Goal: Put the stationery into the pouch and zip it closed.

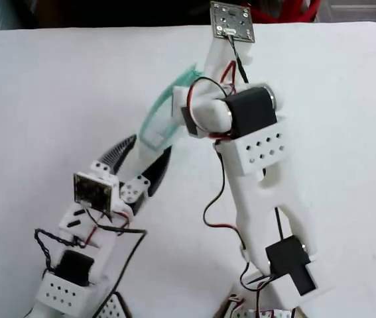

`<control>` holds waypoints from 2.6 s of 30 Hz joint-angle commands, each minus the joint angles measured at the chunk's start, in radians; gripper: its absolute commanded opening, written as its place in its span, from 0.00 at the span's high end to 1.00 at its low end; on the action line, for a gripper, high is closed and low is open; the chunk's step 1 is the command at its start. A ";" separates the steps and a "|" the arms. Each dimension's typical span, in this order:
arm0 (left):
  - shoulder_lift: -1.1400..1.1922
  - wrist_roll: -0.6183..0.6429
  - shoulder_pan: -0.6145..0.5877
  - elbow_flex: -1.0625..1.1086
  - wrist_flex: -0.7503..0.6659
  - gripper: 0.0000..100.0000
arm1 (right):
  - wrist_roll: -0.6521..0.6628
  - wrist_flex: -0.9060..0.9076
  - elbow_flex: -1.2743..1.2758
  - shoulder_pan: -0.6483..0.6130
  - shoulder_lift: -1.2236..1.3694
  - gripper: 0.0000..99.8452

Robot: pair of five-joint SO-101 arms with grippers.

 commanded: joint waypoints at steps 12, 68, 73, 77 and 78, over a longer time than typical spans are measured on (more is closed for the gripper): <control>-0.008 -0.008 0.018 0.035 -0.075 0.81 | 0.008 -0.015 -0.023 -0.061 -0.042 0.98; 0.510 0.002 0.048 -0.379 -0.012 0.89 | 0.586 -0.018 -0.161 0.105 -0.283 0.81; 0.512 0.029 0.036 -0.497 0.163 0.89 | 0.717 -0.120 0.025 0.309 -0.185 0.81; 0.510 0.044 0.036 -0.528 0.196 0.89 | 0.736 -0.340 0.264 0.380 -0.102 0.81; 0.510 0.044 0.039 -0.528 0.195 0.89 | 0.761 -0.397 0.327 0.386 -0.102 0.81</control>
